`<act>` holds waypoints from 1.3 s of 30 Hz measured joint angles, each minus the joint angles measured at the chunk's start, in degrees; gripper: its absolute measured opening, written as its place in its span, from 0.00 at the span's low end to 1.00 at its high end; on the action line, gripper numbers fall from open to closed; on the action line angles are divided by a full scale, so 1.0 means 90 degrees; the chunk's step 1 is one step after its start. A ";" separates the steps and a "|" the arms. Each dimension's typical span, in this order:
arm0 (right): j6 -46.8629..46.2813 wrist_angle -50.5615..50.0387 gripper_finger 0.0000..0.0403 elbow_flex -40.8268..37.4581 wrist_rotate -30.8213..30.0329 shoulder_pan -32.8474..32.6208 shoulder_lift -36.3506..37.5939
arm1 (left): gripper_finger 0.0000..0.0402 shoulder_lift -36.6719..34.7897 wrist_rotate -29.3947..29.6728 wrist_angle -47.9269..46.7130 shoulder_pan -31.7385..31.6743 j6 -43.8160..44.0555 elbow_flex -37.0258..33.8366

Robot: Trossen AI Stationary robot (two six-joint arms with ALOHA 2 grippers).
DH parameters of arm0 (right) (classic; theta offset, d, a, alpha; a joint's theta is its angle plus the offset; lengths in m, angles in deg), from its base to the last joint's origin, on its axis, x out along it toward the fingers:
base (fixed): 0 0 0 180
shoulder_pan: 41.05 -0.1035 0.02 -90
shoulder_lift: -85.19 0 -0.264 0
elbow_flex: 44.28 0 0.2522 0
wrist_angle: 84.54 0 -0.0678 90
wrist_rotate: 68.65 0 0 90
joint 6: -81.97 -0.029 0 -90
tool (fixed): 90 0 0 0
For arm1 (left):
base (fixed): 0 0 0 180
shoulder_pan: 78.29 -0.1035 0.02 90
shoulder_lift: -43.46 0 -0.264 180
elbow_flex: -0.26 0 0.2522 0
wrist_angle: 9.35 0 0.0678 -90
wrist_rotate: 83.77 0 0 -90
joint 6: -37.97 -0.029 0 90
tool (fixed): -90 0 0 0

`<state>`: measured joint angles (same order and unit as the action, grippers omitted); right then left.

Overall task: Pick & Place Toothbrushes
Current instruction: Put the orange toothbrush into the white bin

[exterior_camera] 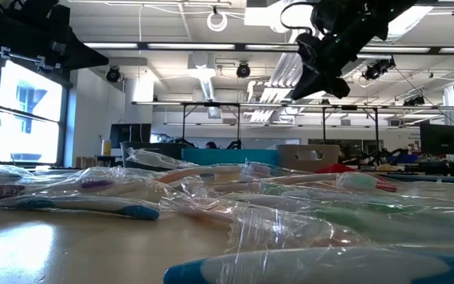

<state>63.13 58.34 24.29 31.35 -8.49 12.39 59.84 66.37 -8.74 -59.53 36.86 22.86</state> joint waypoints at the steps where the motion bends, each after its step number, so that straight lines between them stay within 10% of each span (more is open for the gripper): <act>1: 0.0005 0.0001 0.01 0.0000 -0.0131 -0.0068 -0.0001 | 0.00 0.0000 -0.0002 0.0000 0.0000 0.0002 0.0000; 9: 0.0204 0.0285 0.01 0.0000 -0.1244 -0.0707 0.0146 | 0.00 -0.0002 -0.0010 -0.0099 0.0000 0.0007 0.0000; 39: 0.0413 0.4475 0.00 -0.2873 -0.0618 -0.1245 0.1988 | 0.00 -0.0002 -0.0136 -0.0138 0.0000 0.0172 -0.0002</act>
<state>66.84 98.62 -1.57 25.78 -19.69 30.28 59.82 65.14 -9.99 -59.53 38.42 22.84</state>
